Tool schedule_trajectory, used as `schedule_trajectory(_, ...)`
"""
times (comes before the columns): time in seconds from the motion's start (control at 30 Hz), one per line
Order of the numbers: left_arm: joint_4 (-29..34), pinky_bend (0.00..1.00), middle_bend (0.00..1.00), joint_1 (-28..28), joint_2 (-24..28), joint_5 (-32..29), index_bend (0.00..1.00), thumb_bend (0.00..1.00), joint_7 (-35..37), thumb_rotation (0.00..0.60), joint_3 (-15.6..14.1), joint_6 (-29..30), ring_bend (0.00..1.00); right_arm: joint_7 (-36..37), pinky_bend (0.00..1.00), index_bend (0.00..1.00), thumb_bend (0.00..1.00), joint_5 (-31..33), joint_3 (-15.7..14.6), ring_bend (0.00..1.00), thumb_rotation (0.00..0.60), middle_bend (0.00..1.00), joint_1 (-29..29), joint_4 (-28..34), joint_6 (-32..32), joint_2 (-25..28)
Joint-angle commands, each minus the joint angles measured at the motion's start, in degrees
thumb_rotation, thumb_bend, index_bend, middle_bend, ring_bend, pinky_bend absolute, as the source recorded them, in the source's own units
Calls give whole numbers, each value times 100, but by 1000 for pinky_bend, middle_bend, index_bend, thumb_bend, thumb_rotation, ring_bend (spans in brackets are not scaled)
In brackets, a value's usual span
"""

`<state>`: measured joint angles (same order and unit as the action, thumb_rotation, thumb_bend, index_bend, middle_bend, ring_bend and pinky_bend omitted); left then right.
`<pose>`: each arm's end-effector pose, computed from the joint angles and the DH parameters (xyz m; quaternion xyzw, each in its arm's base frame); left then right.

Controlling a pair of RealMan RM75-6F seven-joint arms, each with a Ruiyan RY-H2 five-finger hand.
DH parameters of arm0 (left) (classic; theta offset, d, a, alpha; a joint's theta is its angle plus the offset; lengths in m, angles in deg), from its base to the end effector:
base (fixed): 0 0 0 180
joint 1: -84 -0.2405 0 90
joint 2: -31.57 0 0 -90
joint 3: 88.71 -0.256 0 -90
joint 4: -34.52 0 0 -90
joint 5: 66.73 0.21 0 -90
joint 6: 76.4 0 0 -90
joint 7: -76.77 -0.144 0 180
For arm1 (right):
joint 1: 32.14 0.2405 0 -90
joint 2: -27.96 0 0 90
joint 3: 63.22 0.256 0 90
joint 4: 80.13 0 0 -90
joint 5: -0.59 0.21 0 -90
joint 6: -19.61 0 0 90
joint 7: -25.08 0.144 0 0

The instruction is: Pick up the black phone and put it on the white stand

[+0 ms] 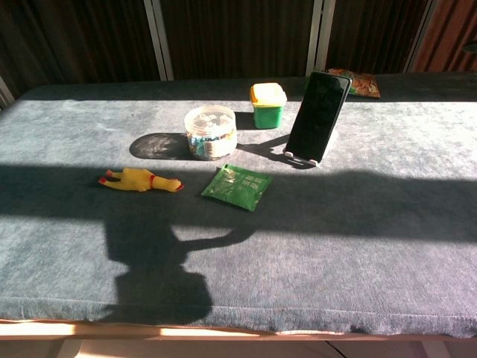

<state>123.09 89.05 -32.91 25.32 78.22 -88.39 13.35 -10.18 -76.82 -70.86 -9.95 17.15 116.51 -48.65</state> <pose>-0.3075 0.1728 0.1614 -0.6243 -0.3432 -0.4095 0.5699 -0.2395 -0.2190 0.0951 0.6624 -0.2303 0.3338 0.6299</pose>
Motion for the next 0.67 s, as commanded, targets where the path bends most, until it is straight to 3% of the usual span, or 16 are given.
schedule_trajectory(0.03,46,0,0,-12,-43,-107,0,377,-167,600,33,-49,0,1404,41,0,243,-201,-146,0,600,0,-931,-352,564,310)
schedule_trajectory(0.23,119,0,0,63,-53,-259,0,384,-331,600,66,-278,0,2316,28,0,241,-216,45,0,600,0,-1284,-904,479,232)
schedule_trajectory(0.43,155,0,0,94,-94,-355,0,385,-465,600,122,-340,0,2520,16,0,241,-119,233,0,600,0,-1355,-1132,42,288)
schedule_trajectory(0.67,153,0,0,60,-82,-260,0,385,-447,600,84,-265,0,2609,13,0,240,-262,386,0,600,0,-1492,-1101,-52,343)
